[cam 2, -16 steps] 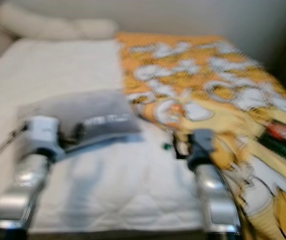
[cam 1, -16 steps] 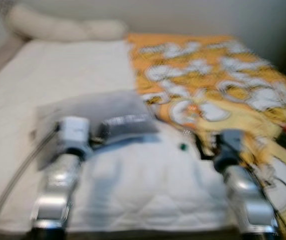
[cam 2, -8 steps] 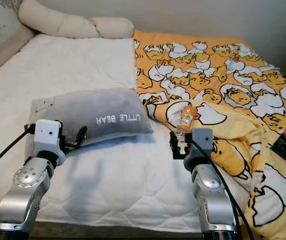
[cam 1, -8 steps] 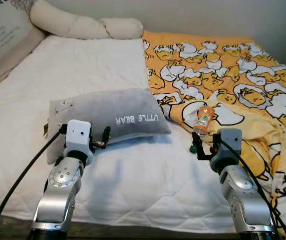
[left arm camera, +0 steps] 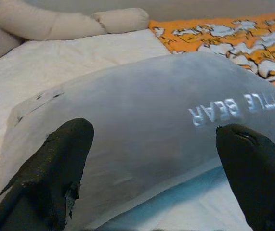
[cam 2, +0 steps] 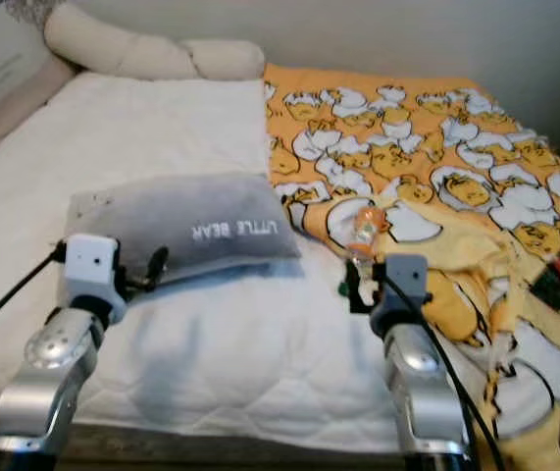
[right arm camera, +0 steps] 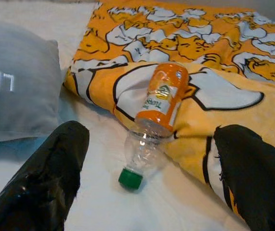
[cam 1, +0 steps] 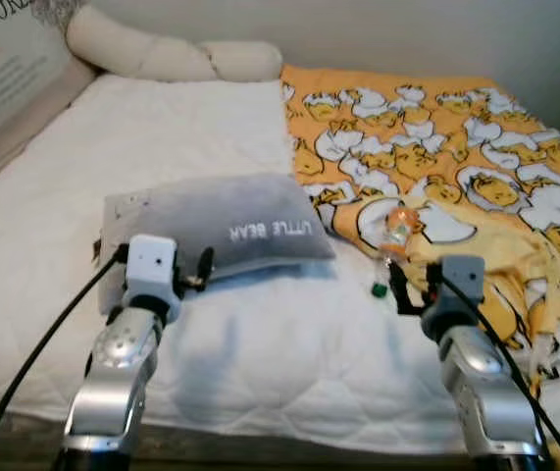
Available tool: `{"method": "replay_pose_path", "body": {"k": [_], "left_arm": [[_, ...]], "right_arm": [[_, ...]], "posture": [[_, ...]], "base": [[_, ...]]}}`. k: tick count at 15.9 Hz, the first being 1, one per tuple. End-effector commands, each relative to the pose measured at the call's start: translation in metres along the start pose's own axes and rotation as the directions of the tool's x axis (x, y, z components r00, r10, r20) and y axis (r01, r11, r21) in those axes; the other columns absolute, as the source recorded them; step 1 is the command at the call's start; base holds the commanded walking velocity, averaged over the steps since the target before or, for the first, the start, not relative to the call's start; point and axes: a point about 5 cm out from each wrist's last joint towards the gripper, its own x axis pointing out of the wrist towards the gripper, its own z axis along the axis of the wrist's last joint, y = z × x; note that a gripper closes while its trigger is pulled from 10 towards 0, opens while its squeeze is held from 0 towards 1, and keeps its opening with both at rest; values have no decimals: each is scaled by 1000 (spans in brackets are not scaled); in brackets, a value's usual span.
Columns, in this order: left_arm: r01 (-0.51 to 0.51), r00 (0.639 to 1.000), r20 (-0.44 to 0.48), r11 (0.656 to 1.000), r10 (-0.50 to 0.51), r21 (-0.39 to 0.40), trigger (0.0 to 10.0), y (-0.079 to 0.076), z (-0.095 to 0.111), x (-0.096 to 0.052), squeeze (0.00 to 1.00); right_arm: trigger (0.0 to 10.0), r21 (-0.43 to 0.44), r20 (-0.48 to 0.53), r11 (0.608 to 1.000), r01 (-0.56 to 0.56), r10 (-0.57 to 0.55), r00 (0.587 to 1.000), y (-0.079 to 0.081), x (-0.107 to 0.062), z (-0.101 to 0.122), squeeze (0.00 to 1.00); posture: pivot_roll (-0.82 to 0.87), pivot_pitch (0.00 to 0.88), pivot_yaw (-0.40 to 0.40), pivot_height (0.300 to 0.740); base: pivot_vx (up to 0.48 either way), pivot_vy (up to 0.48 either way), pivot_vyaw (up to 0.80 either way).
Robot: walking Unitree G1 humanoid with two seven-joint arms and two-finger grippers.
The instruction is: Clean up the room
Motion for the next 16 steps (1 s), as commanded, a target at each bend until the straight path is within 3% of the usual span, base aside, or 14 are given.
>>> {"method": "replay_pose_path", "body": {"k": [1, 3, 16], "left_arm": [[-11, 1000, 1, 1000, 11, 3, 10000, 2, 0, 0, 690], [-12, 1000, 1, 1000, 12, 2, 10000, 2, 0, 1, 686], [7, 1000, -14, 1000, -7, -3, 10000, -2, -3, 2, 671]], "right_arm": [[10000, -15, 14, 1000, -4, 4, 1000, 0, 3, 6, 1000], [10000, -6, 15, 1000, 6, -6, 1000, 0, 3, 6, 1000], [10000, -14, -9, 999, 34, -34, 999, -4, 4, 3, 1000]], "posture": [[-70, 0, -36, 740], [-70, 0, -36, 740], [-73, 0, -43, 740]], "base": [[311, 0, 800], [313, 0, 797], [23, 0, 0]]}}
